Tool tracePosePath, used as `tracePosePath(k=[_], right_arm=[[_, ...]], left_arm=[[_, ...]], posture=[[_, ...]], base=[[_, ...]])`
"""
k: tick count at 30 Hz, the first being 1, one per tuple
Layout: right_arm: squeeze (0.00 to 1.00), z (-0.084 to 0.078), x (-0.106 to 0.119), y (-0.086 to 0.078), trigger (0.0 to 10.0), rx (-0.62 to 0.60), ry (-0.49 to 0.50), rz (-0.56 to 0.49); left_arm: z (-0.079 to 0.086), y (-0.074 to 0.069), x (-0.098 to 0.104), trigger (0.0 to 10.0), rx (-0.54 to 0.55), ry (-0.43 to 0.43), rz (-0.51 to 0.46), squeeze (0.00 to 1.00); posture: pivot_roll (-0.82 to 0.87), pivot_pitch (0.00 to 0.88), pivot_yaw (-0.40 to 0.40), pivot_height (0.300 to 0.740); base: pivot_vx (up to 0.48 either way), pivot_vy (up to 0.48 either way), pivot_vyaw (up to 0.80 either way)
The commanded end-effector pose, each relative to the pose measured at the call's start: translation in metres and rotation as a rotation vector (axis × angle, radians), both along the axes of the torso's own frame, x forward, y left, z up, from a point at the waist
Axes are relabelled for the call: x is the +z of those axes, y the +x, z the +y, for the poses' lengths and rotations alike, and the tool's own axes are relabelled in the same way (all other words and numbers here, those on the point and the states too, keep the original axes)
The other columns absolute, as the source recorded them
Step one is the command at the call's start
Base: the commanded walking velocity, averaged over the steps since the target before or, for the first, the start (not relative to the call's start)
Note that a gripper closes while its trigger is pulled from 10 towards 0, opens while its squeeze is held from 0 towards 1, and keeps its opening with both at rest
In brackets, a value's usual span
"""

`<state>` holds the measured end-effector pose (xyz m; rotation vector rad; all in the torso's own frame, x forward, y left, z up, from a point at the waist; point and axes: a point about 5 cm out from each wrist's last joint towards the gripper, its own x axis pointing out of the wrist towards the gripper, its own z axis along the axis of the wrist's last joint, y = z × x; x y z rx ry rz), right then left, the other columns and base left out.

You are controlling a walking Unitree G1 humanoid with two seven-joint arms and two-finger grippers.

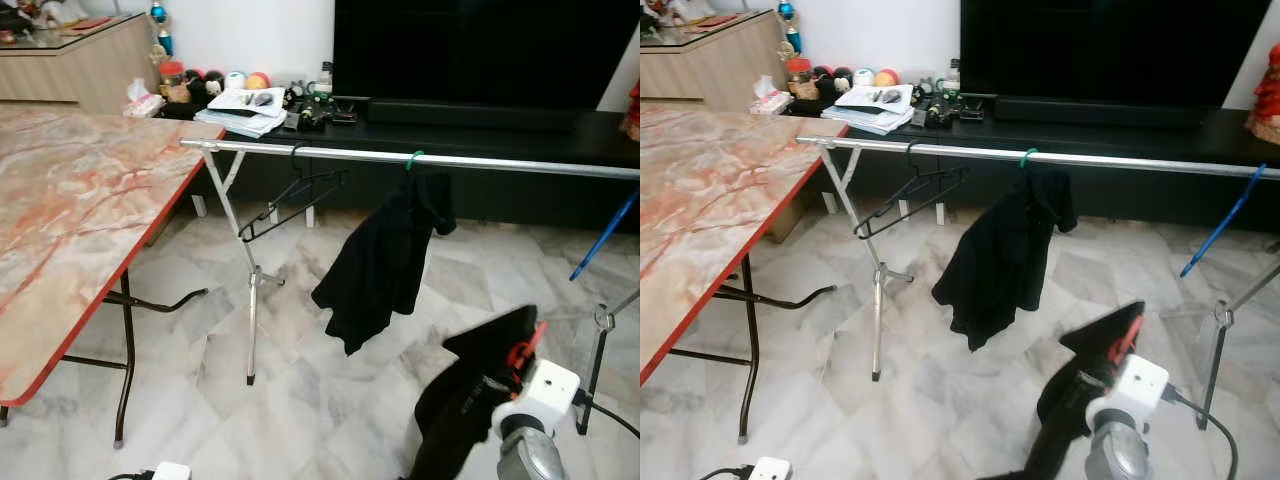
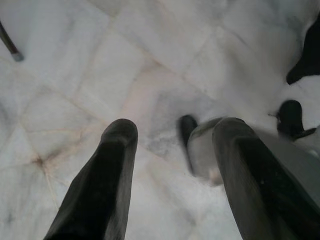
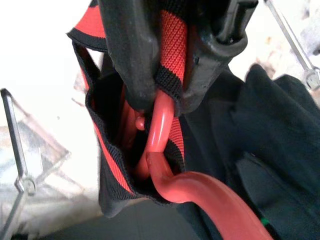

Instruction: Hang hanger

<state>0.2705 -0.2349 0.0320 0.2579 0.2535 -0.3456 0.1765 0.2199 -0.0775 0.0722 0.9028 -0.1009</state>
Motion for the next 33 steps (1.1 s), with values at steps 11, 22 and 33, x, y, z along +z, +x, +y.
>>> tracePosePath(k=[11,22,33], right_arm=[[0.00,0.0080,0.0056,0.0066,10.0,0.022,0.002,-0.034],[0.00,0.0092,0.0054,0.0070,10.0,0.025,0.002,-0.035],[0.00,0.0087,0.0061,0.0080,10.0,0.022,0.002,-0.038]], left_arm=[[0.0083,-0.0080,-0.0024,10.0,0.016,0.017,0.034,0.00],[0.0092,-0.0099,-0.0027,10.0,0.000,0.026,0.034,0.00],[0.0087,-0.0099,-0.0028,10.0,0.003,0.021,0.031,0.00]], posture=[[0.03,0.060,0.032,0.740],[0.03,0.061,0.031,0.740],[0.03,0.057,0.032,0.740]], base=[[0.000,0.299,0.00],[0.000,0.025,0.00],[0.000,0.000,0.00]])
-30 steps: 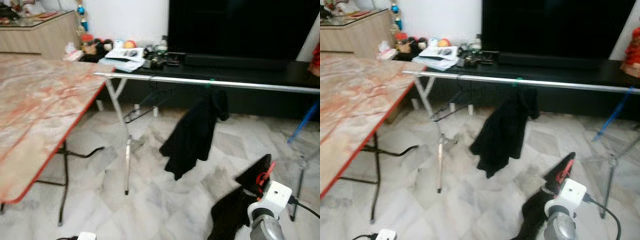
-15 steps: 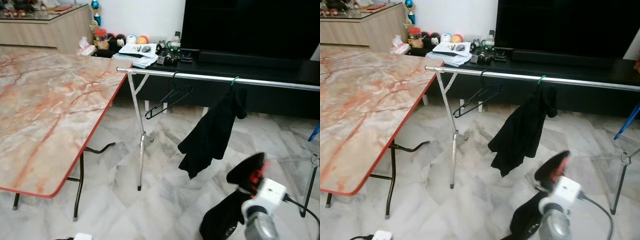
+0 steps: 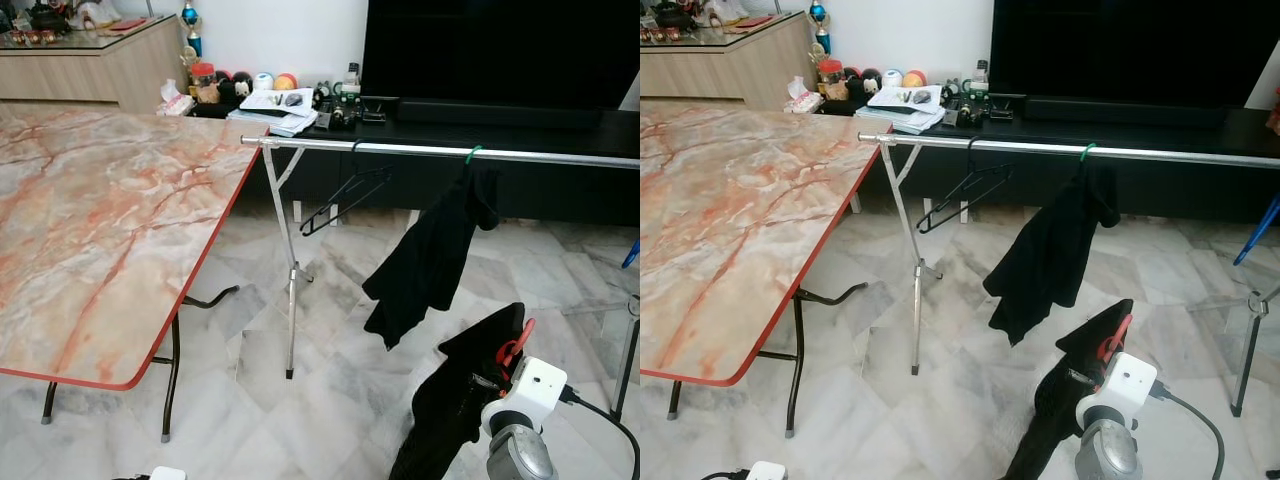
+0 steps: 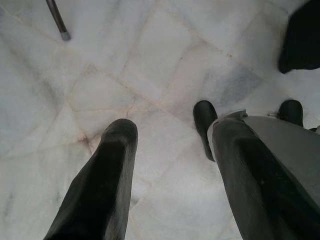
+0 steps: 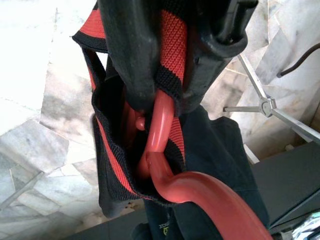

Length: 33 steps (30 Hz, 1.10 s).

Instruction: Hang hanger

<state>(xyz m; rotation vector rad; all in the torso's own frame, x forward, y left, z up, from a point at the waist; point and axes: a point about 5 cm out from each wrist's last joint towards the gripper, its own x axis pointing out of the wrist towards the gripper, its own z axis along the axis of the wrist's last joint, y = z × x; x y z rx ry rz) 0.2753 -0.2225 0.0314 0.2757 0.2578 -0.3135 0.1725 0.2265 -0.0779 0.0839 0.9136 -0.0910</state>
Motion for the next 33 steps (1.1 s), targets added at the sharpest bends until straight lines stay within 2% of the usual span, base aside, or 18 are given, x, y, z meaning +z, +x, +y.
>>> tracePosePath(k=[1,20,33], right_arm=[[0.00,-0.0038,0.0068,0.0032,10.0,-0.007,-0.020,-0.035],[0.00,-0.0024,0.0075,0.0051,10.0,-0.006,-0.018,-0.037],[0.00,-0.0019,0.0060,0.0043,10.0,-0.005,-0.015,-0.032]], left_arm=[[0.0021,-0.0060,-0.0025,10.0,-0.001,0.006,0.021,0.00],[0.0031,-0.0025,-0.0006,10.0,-0.006,0.010,0.012,0.00],[0.0053,-0.0070,-0.0022,10.0,0.006,0.014,0.025,0.00]], posture=[[0.03,0.057,0.032,0.740],[0.03,0.049,0.033,0.740],[0.03,0.059,0.032,0.740]], base=[[0.000,0.000,0.00],[0.000,0.000,0.00],[0.000,0.000,0.00]])
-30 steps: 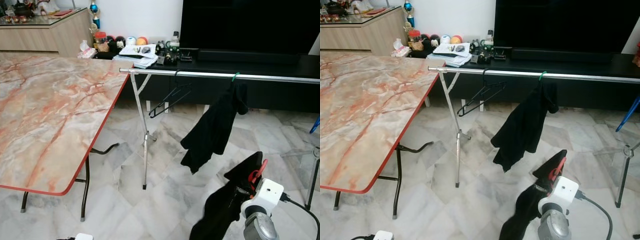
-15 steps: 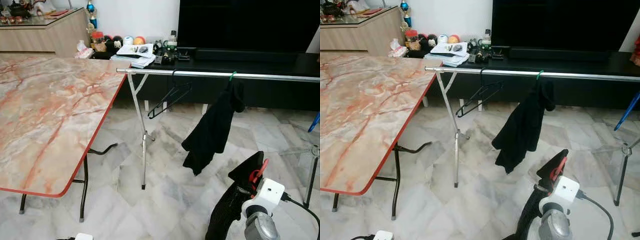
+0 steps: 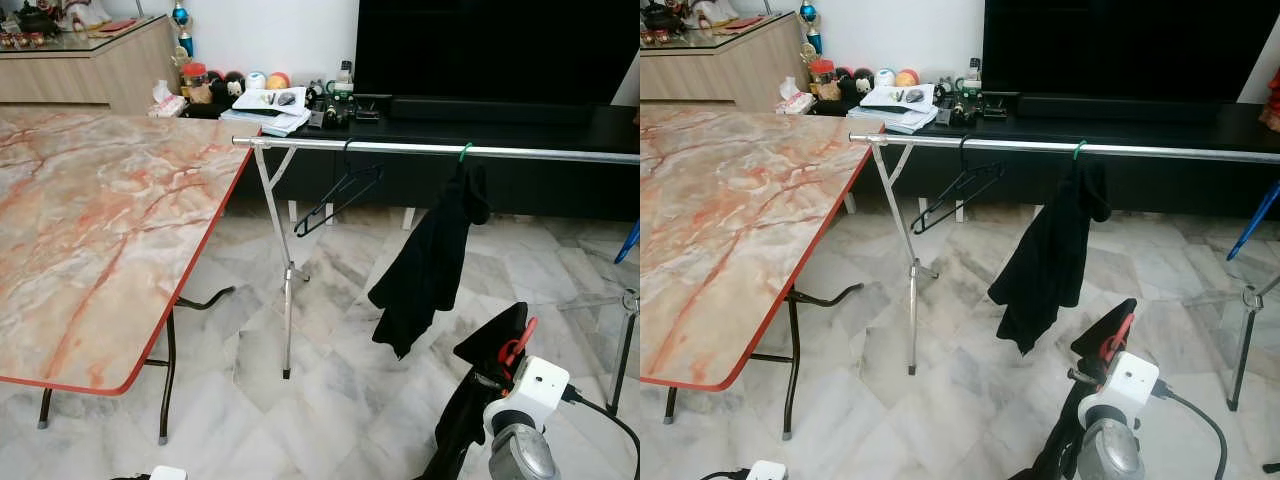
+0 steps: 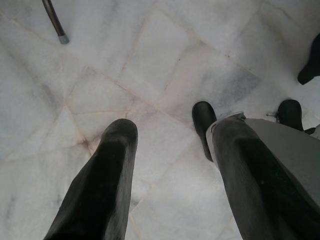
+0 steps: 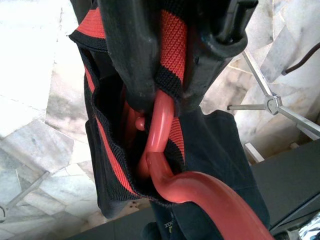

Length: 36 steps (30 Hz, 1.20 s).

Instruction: Hang hanger

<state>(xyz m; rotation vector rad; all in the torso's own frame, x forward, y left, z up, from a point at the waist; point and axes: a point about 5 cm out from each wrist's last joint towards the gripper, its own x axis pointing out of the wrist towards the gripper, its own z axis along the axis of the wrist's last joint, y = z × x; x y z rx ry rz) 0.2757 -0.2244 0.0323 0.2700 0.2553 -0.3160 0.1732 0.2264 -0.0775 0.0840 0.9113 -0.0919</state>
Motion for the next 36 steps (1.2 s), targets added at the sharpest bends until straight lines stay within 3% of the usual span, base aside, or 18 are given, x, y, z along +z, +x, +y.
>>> tracePosePath(k=[1,13,36], right_arm=[[0.00,0.0003,0.0050,0.0039,10.0,-0.002,-0.009,-0.030],[0.00,0.0002,0.0047,0.0035,10.0,-0.006,-0.008,-0.030],[0.00,0.0001,0.0043,0.0031,10.0,-0.004,-0.009,-0.029]], left_arm=[[0.0054,-0.0079,-0.0026,10.0,0.007,0.014,0.028,0.00],[0.0045,-0.0087,-0.0032,10.0,0.010,0.012,0.027,0.00],[0.0050,-0.0084,-0.0029,10.0,0.007,0.014,0.026,0.00]], posture=[[0.03,0.059,0.032,0.740],[0.03,0.061,0.032,0.740],[0.04,0.062,0.032,0.740]], base=[[0.000,0.000,0.00],[0.000,0.000,0.00],[-0.250,0.000,0.00]])
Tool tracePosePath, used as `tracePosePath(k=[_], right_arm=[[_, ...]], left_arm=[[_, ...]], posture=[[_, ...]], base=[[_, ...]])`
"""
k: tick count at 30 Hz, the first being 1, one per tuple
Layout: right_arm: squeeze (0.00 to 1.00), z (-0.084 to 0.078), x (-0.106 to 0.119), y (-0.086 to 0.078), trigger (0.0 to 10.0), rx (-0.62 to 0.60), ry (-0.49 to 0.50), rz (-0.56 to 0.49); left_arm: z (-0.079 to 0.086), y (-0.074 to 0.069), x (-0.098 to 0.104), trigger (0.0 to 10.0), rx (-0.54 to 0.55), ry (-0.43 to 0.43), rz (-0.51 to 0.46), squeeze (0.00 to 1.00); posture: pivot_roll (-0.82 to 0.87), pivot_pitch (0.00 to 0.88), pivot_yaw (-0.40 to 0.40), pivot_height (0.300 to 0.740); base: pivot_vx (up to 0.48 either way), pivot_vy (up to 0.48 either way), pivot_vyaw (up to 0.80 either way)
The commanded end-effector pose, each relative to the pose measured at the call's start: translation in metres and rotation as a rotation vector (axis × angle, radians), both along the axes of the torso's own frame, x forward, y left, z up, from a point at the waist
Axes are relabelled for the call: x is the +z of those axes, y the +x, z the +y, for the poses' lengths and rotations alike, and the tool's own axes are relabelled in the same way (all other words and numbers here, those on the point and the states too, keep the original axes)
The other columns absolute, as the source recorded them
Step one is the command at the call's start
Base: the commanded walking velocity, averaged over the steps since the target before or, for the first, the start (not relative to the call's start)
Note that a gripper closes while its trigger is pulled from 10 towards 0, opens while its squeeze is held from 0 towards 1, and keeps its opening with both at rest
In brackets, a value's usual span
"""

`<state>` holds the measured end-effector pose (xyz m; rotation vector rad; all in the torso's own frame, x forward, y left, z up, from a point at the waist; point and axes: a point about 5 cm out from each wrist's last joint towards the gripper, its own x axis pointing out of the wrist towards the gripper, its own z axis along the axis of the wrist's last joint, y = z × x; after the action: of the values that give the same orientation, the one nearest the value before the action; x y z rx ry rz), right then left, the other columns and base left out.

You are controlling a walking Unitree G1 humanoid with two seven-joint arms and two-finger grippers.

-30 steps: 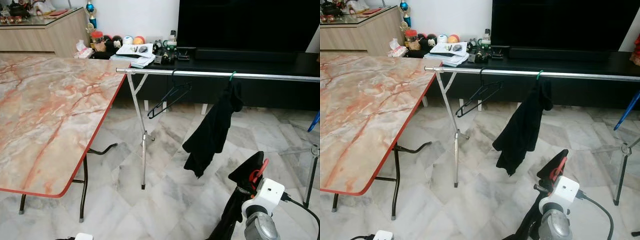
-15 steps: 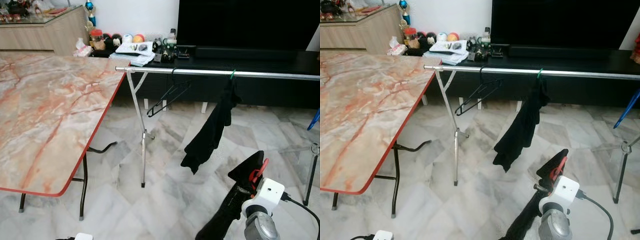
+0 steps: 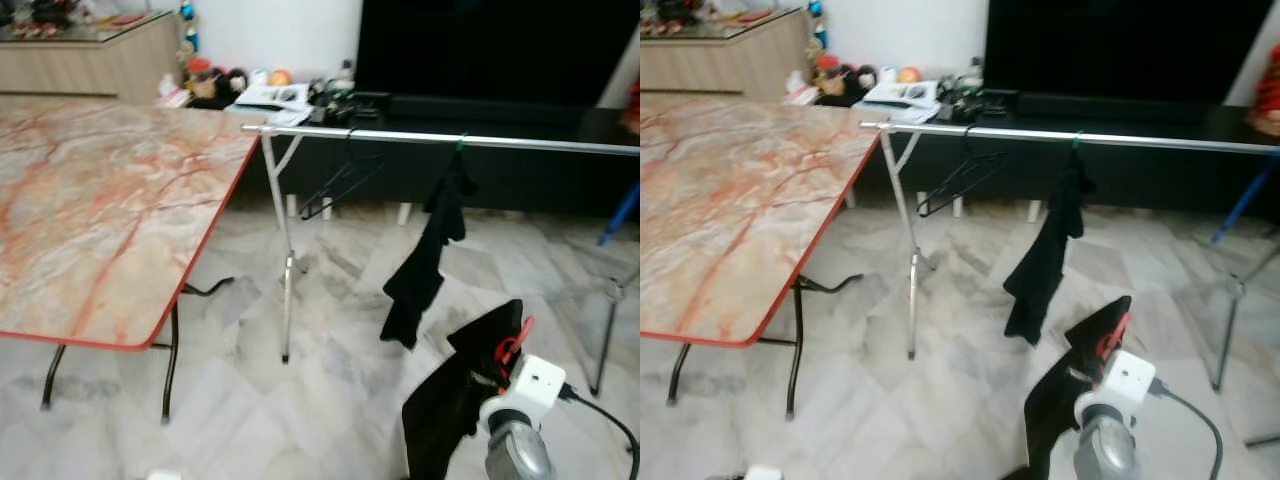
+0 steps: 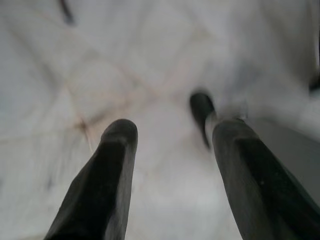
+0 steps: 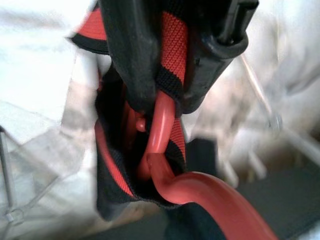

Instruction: Hang hanger

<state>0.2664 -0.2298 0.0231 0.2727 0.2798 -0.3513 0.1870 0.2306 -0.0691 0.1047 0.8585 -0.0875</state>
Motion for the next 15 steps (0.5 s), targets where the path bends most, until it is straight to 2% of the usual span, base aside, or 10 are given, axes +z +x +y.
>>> tracePosePath(k=[1,15], right_arm=[[0.00,0.0055,0.0135,0.0125,10.0,0.029,-0.013,-0.057],[0.00,0.0046,0.0136,0.0135,10.0,0.025,-0.015,-0.061]], left_arm=[[0.0009,-0.0222,-0.0112,10.0,0.013,-0.003,0.080,0.00],[0.0006,-0.0218,-0.0112,10.0,0.011,-0.003,0.080,0.00]], posture=[[0.04,0.062,0.032,0.740],[0.03,0.053,0.033,0.740]], base=[[-0.259,0.000,0.00],[-0.257,0.000,0.00]])
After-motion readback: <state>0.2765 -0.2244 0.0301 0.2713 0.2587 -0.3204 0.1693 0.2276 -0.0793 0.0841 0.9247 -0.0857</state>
